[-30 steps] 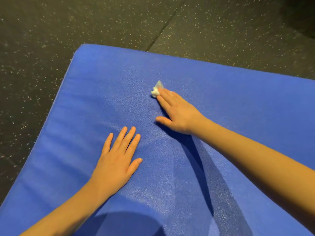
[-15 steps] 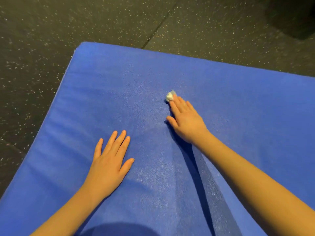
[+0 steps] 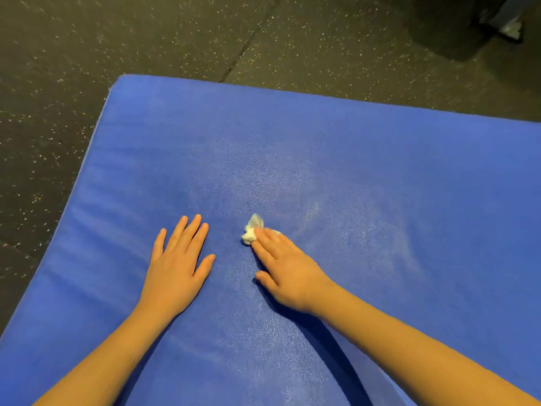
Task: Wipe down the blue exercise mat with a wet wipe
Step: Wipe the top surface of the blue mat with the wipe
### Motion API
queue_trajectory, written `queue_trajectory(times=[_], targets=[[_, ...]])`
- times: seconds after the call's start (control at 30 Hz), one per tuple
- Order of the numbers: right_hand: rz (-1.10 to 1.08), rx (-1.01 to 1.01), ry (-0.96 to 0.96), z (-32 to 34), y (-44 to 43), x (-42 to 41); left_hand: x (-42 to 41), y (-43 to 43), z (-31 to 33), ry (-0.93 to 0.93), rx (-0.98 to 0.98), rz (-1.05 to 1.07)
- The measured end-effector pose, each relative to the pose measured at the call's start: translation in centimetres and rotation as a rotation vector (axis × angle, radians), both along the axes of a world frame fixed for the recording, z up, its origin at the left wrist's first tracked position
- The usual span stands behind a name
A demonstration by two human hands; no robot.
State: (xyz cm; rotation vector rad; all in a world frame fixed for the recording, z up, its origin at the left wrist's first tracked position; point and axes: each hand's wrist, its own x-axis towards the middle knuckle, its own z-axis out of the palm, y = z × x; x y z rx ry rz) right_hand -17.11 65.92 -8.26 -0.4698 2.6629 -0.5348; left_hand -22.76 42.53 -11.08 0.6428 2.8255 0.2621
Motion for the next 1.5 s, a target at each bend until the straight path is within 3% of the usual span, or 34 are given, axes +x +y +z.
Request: queue_trajectory(times=[0.1, 0.27, 0.5, 0.67, 0.83, 1.03, 1.2, 1.33, 1.4, 1.5], targets=[[0.154, 0.018, -0.003, 0.4, 0.0, 2.5, 0.0, 0.0, 0.1, -0.004, 0.011, 0.01], [-0.186, 0.106, -0.022, 0.1, 3.1, 2.8, 0.0, 0.0, 0.3, -0.006, 0.025, 0.019], [0.02, -0.057, -0.121, 3.1, 0.2, 8.4, 2.9, -1.2, 2.9, -0.21, -0.034, -0.037], [-0.215, 0.029, -0.095, 3.0, 0.2, 9.0, 6.8, -4.6, 3.8, -0.217, 0.038, -0.085], [-0.021, -0.172, -0.167, 4.8, -2.8, 12.7, 7.4, -4.6, 3.4, -0.161, 0.072, -0.061], [-0.212, -0.04, -0.13, 4.7, -1.7, 12.0, 7.2, -4.8, 3.8, -0.209, 0.069, -0.08], [0.082, -0.198, -0.2, 6.4, -3.5, 14.3, 7.1, -5.8, 4.9, -0.248, 0.026, -0.093], [0.025, -0.089, -0.102, 6.5, -3.5, 12.4, 7.0, -7.8, 5.1, -0.21, 0.044, -0.087], [0.0, -0.128, -0.122, 7.0, -5.5, 11.8, 7.2, -8.0, 4.7, -0.167, 0.027, -0.071], [0.134, -0.234, -0.127, 7.0, -7.9, 12.8, 7.4, -7.9, 4.0, -0.12, 0.042, -0.06]])
